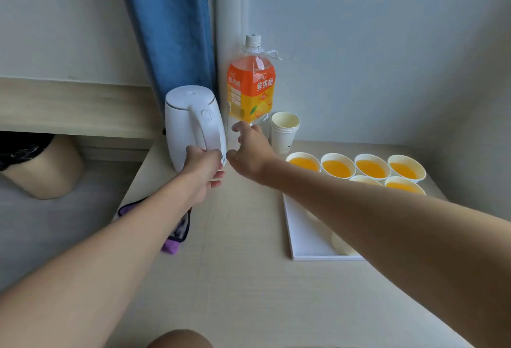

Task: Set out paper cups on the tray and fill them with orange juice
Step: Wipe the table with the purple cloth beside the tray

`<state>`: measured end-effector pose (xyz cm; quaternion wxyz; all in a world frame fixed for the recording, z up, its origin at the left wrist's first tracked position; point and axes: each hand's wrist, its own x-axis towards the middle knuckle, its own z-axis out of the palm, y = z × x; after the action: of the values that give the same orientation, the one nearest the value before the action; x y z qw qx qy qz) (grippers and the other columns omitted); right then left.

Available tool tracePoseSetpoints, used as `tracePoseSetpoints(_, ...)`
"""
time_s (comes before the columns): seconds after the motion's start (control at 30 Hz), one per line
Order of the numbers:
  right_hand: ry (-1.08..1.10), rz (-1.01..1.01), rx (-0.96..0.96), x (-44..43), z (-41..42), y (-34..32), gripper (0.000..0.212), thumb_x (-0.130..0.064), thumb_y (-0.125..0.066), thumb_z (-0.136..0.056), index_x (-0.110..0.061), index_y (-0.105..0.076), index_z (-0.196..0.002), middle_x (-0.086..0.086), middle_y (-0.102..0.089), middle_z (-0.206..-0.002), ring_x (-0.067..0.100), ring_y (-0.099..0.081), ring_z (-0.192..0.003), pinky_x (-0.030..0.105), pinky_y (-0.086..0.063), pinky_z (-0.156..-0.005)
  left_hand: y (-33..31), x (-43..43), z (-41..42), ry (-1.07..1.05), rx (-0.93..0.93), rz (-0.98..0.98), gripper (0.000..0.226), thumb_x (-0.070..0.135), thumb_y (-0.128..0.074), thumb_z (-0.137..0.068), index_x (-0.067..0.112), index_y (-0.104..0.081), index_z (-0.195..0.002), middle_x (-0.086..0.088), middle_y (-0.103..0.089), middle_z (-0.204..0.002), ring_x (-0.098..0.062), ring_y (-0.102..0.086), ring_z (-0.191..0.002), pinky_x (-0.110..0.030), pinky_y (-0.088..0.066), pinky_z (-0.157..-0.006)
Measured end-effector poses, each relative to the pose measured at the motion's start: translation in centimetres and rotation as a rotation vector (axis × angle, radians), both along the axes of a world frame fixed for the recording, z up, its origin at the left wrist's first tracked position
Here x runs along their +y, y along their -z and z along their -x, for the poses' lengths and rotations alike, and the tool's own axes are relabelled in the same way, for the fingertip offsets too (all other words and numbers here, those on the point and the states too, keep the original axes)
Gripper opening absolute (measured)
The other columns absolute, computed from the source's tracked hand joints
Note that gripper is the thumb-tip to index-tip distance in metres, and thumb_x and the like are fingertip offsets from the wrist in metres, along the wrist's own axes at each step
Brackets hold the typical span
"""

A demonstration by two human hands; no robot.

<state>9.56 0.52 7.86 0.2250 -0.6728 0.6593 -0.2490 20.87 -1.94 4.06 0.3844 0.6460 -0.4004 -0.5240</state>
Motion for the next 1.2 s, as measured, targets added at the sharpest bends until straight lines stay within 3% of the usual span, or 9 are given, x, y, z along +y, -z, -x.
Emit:
tracePoseSetpoints(0.1,0.023,0.055,-0.02,3.0,3.1,-0.2,0.049,-0.011,-0.057,-0.088,-0.009,-0.046,-0.135,0.014,-0.049,-0.129,0.03,-0.052,-0.114,0.041,-0.046,-0.097,-0.3,1.8,3.0,-0.057,0.068,0.006,0.058,0.01,-0.045,-0.097,0.01,-0.024,-0.151,-0.011,-0.06,-0.116,-0.02,-0.061,-0.07,-0.03,-0.05,-0.059)
tracePoseSetpoints(0.2,0.049,0.081,-0.026,5.7,5.9,-0.4,0.044,-0.006,-0.055,-0.087,-0.008,-0.052,-0.13,0.013,-0.051,-0.124,0.028,-0.055,-0.107,0.034,-0.046,-0.091,-0.1,3.6,5.3,-0.153,0.105,-0.032,0.058,0.009,-0.045,-0.097,0.011,-0.022,-0.15,-0.011,-0.054,-0.13,-0.021,-0.059,-0.075,-0.03,-0.048,-0.059)
tracePoseSetpoints(0.4,0.155,0.136,-0.078,9.7,11.8,-1.9,0.038,-0.005,-0.052,-0.086,-0.009,-0.061,-0.123,0.01,-0.058,-0.117,0.024,-0.057,-0.104,0.021,-0.037,-0.082,0.6,7.2,10.9,-0.023,0.126,-0.07,0.028,0.003,-0.044,-0.093,0.012,-0.058,-0.115,-0.007,-0.057,-0.094,-0.022,-0.057,-0.073,-0.029,-0.047,-0.067)
tracePoseSetpoints(0.53,0.23,0.177,-0.085,12.0,15.6,-2.5,0.035,-0.004,-0.052,-0.087,-0.009,-0.065,-0.118,0.011,-0.064,-0.117,0.025,-0.06,-0.106,0.033,-0.048,-0.091,2.0,9.1,13.2,0.089,-0.061,0.059,0.008,0.016,-0.048,-0.075,0.023,-0.046,-0.076,-0.005,-0.042,-0.078,-0.022,-0.037,-0.077,-0.033,-0.032,-0.067)
tracePoseSetpoints(0.73,0.257,0.201,-0.157,14.0,17.7,-2.3,0.031,-0.002,-0.051,-0.088,-0.004,-0.068,-0.115,0.012,-0.068,-0.115,0.028,-0.062,-0.103,0.04,-0.053,-0.091,4.5,7.8,7.4,0.138,-0.746,0.166,0.03,0.016,-0.057,-0.092,0.018,-0.064,-0.12,-0.012,-0.062,-0.129,-0.038,-0.058,-0.116,-0.044,-0.045,-0.102)
tracePoseSetpoints(0.83,0.241,0.202,-0.182,13.4,16.4,-2.0,0.03,-0.004,-0.05,-0.089,-0.005,-0.069,-0.112,0.012,-0.069,-0.113,0.029,-0.061,-0.106,0.041,-0.051,-0.093,5.3,8.0,2.8,0.07,-0.958,0.181,0.031,0.013,-0.059,-0.091,0.014,-0.069,-0.121,-0.022,-0.06,-0.129,-0.044,-0.055,-0.12,-0.05,-0.042,-0.104)
tracePoseSetpoints(0.93,0.183,0.196,-0.202,12.6,14.0,-1.4,0.029,-0.004,-0.049,-0.088,-0.005,-0.07,-0.109,0.013,-0.069,-0.112,0.029,-0.061,-0.105,0.038,-0.05,-0.092,6.2,8.6,-0.9,-0.053,-1.064,0.116,0.031,0.018,-0.058,-0.095,0.013,-0.067,-0.124,-0.029,-0.051,-0.13,-0.048,-0.049,-0.122,-0.055,-0.036,-0.107)
tracePoseSetpoints(1.07,0.084,0.108,-0.196,11.8,10.0,0.5,0.026,-0.004,-0.05,-0.088,-0.006,-0.069,-0.105,0.011,-0.07,-0.106,0.027,-0.063,-0.099,0.03,-0.05,-0.083,7.3,9.1,-3.8,0.011,-1.036,-0.14,0.053,0.031,-0.045,-0.104,0.025,-0.038,-0.156,-0.029,-0.024,-0.156,-0.053,-0.036,-0.136,-0.055,-0.028,-0.115)
tracePoseSetpoints(1.2,0.016,0.029,-0.136,10.9,6.0,3.2,0.027,-0.007,-0.051,-0.086,-0.008,-0.07,-0.106,0.009,-0.069,-0.108,0.027,-0.063,-0.101,0.032,-0.051,-0.087,7.9,9.0,-5.0,0.131,-1.051,-0.05,0.054,0.025,-0.057,-0.099,0.014,-0.044,-0.151,-0.024,-0.033,-0.154,-0.048,-0.043,-0.134,-0.045,-0.038,-0.11)
